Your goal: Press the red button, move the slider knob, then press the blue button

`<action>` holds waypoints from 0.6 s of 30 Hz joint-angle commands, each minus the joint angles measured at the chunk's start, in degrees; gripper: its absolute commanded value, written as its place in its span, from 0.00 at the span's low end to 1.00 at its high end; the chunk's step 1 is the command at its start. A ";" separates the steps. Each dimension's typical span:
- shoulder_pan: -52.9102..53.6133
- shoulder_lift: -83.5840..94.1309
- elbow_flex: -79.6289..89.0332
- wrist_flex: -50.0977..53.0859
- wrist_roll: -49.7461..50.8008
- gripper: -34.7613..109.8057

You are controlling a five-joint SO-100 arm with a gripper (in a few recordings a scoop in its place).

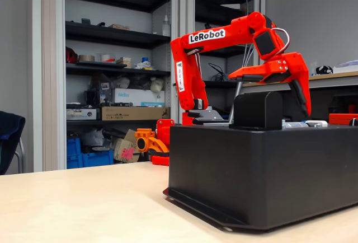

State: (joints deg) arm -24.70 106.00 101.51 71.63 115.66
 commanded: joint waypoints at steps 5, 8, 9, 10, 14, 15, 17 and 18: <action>0.09 2.02 1.41 -0.62 0.53 0.96; 0.44 2.11 1.67 -0.97 0.09 0.96; 0.62 2.11 1.85 -1.05 -0.09 0.96; 0.70 2.20 1.93 -1.14 -0.26 0.96; 0.97 2.37 2.64 -1.85 -0.44 0.96; 0.97 2.37 2.81 -1.93 -0.44 0.96; 1.05 2.46 2.90 -2.11 -0.53 0.96; 1.05 2.46 2.90 -2.11 -0.53 0.96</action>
State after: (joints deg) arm -23.38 106.44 103.89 69.43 115.31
